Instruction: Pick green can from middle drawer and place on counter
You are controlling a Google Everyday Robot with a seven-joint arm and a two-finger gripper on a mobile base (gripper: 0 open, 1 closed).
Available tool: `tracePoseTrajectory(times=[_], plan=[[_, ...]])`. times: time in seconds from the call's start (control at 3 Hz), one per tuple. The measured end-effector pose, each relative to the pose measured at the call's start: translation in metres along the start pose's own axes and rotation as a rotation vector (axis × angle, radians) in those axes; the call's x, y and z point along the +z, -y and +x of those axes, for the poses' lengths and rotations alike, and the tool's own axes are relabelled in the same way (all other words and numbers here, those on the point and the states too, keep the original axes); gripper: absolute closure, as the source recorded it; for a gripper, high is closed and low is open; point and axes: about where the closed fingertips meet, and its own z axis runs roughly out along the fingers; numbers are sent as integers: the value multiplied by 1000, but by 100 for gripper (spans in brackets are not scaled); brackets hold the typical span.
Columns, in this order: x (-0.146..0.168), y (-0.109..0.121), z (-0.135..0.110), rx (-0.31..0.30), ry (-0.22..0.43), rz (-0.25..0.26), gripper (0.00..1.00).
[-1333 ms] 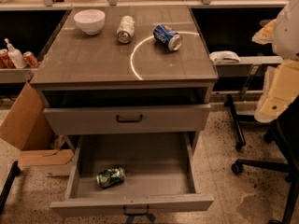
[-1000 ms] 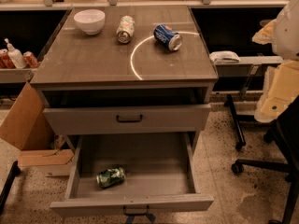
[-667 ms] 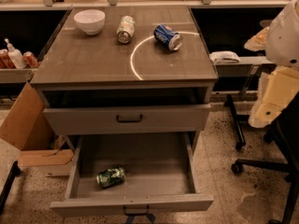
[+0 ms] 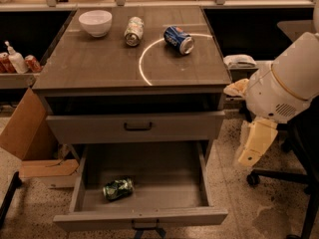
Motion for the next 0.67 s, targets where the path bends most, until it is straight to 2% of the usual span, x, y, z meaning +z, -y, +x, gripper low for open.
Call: tracePoseTrajectory(times=[0.33,0.67], plan=[[0,0,0,0,0,0,0],[25,-10,3,-7,18,-26,0]])
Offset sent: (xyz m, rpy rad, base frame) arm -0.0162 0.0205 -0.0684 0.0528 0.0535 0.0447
